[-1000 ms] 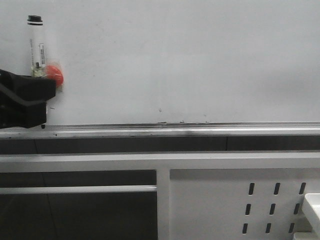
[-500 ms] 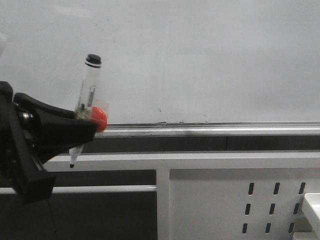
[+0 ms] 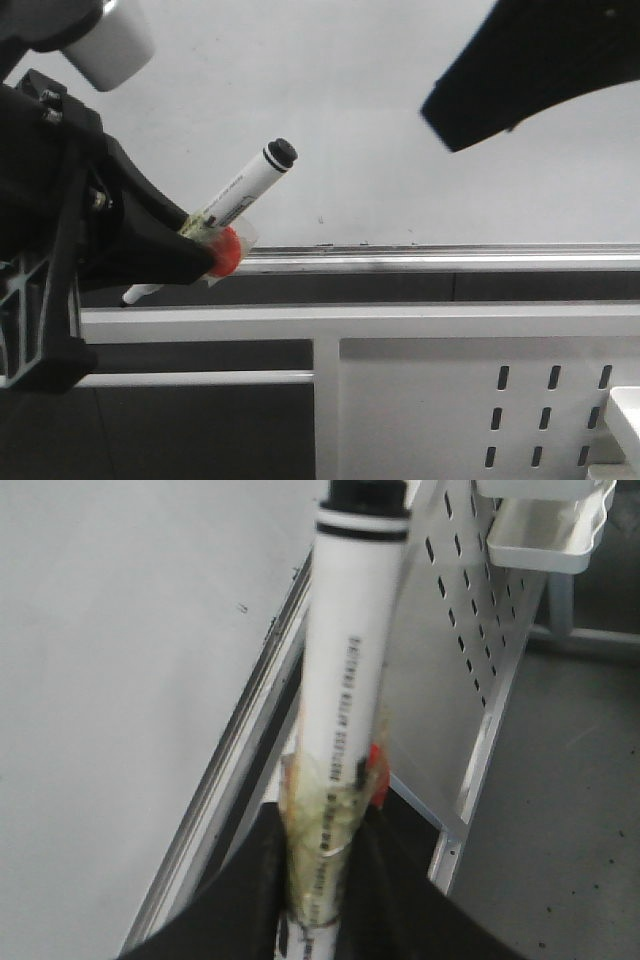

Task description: Write number 1 on whiteboard

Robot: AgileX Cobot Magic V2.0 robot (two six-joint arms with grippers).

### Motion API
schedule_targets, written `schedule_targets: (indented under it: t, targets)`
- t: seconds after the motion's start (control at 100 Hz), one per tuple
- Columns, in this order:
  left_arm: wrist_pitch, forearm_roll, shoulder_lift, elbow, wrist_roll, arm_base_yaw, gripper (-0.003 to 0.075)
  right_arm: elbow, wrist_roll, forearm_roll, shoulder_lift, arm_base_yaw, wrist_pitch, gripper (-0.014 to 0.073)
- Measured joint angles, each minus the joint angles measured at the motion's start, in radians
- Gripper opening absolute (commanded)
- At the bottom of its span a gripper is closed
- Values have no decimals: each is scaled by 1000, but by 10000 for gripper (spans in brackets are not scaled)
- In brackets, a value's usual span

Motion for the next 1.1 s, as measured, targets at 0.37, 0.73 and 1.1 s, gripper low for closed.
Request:
schedule_targets:
  t: [0.37, 0.73, 1.1]
  targets:
    - [2, 66, -4, -21, -2, -81, -20, -67, -32, -39, 92, 64, -44, 387]
    - [-51, 77, -69, -47, -2, -104, -20, -67, -32, -43, 92, 64, -68, 367]
    - [-55, 77, -73, -51, -2, -104, -20, -67, -34, -43, 92, 64, -82, 238]
